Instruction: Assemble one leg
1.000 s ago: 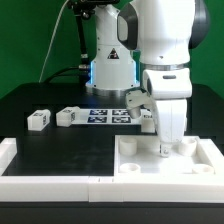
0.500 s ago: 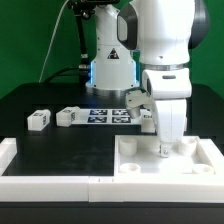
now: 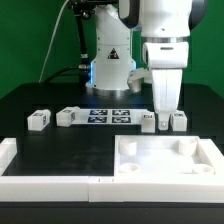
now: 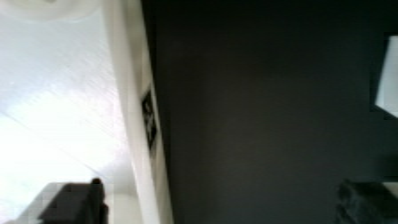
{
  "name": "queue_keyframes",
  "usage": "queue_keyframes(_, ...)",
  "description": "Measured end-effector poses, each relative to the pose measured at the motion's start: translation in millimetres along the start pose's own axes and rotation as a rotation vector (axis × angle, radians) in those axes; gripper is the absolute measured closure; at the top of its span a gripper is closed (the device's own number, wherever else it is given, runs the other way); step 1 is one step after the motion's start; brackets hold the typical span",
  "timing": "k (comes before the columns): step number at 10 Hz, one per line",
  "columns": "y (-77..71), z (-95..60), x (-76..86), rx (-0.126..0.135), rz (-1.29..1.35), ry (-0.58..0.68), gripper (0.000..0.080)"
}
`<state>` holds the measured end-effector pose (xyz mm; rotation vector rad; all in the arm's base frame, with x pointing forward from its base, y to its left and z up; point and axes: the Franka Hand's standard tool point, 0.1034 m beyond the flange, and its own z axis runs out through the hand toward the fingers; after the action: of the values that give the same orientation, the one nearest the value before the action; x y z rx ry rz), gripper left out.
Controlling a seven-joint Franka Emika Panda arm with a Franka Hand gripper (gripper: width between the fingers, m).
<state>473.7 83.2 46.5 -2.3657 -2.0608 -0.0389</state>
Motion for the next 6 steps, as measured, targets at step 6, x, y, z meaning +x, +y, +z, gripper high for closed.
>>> queue_keyframes(6,-9.1,3.6,1.5,0.02,0.544,0.002,0.0151)
